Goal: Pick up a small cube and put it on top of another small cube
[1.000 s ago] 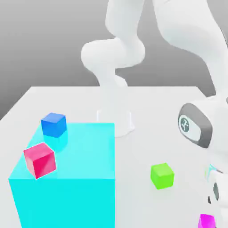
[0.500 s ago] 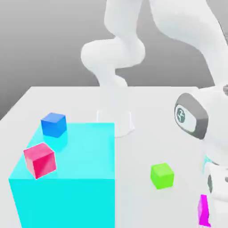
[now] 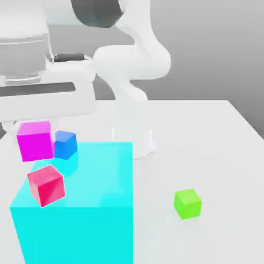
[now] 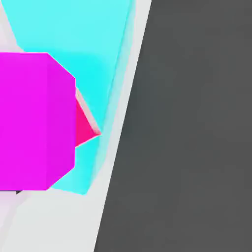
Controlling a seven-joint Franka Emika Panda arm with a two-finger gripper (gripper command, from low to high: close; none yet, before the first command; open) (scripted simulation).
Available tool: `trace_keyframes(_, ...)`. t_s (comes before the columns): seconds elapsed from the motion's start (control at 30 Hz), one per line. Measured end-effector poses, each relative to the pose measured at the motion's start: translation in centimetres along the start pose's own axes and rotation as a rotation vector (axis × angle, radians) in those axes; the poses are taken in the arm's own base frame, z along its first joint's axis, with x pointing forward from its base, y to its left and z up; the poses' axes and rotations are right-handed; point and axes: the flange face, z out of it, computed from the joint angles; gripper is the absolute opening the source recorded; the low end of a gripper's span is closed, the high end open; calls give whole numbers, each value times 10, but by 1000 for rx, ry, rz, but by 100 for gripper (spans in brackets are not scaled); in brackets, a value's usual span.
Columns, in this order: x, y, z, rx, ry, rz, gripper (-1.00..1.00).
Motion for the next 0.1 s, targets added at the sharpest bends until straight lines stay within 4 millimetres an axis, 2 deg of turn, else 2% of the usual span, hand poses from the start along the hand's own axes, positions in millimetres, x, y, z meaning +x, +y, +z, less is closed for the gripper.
trace_keyframes(0.1,0,0,0,0,0,0,100)
